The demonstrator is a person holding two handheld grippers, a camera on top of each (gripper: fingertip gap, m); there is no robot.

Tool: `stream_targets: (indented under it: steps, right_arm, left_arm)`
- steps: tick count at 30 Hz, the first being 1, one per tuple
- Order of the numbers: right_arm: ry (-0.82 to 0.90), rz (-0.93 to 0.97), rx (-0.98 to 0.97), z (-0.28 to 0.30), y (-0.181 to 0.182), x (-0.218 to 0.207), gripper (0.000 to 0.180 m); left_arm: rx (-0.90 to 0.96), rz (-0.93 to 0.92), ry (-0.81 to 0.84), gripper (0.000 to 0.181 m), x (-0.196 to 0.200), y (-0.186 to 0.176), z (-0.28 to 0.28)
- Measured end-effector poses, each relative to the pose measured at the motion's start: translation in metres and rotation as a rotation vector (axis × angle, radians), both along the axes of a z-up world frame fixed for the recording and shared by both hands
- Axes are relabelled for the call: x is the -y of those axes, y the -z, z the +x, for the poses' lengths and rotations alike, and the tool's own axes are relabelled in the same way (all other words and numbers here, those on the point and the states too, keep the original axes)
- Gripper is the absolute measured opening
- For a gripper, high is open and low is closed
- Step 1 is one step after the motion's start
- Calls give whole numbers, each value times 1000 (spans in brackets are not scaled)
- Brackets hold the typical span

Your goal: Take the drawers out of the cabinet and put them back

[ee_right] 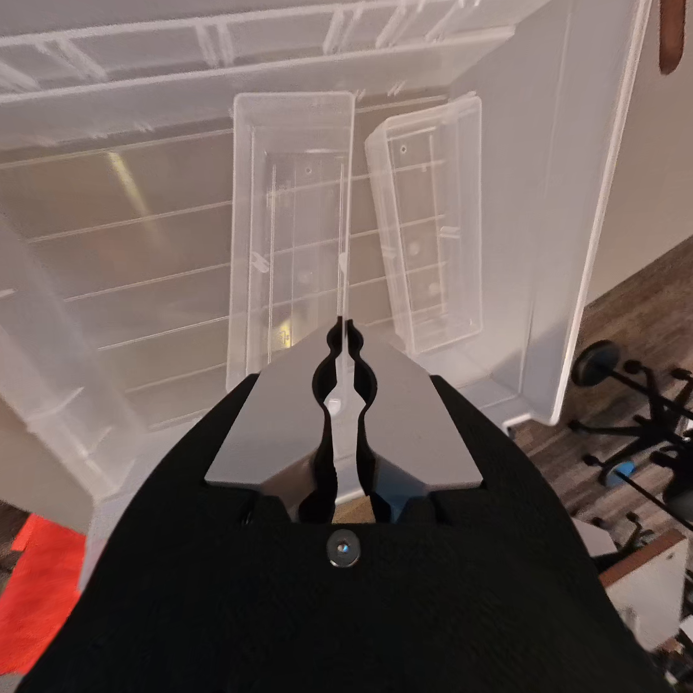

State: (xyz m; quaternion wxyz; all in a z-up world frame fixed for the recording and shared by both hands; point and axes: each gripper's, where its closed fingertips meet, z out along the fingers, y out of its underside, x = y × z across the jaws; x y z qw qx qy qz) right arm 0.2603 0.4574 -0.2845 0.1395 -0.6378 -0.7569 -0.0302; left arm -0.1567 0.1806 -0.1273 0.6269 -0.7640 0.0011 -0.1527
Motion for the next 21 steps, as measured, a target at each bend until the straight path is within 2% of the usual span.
stream_targets:
  steps: [6, 8, 9, 11, 14, 16, 18, 21]
  right_arm:
    - [17, 74, 123, 9, 23, -31, 1]
    - [83, 81, 111, 11, 25, -33, 20]
    - [118, 76, 67, 7, 22, -32, 29]
    - [171, 97, -83, -4, 4, -29, 35]
    - [194, 253, -336, -29, -53, -14, 38]
    - [156, 372, -510, -55, -99, 18, 39]
    - [73, 427, -658, -89, -131, 69, 41]
    - [-116, 392, -792, -153, -137, 158, 42]
  left_arm:
    - [-18, -5, -13, 47, -1, 0, 0]
    - [-18, -5, -12, 47, -1, 0, 0]
    - [-17, -4, -11, 47, -1, 0, 0]
    - [-14, -1, -9, 47, -1, 0, 0]
    - [-12, 0, -9, 47, -1, 0, 0]
    - [-13, 1, -10, 47, -1, 0, 0]
    - [-13, 1, -9, 47, -1, 0, 0]
    - [-14, 1, -8, 48, -1, 0, 0]
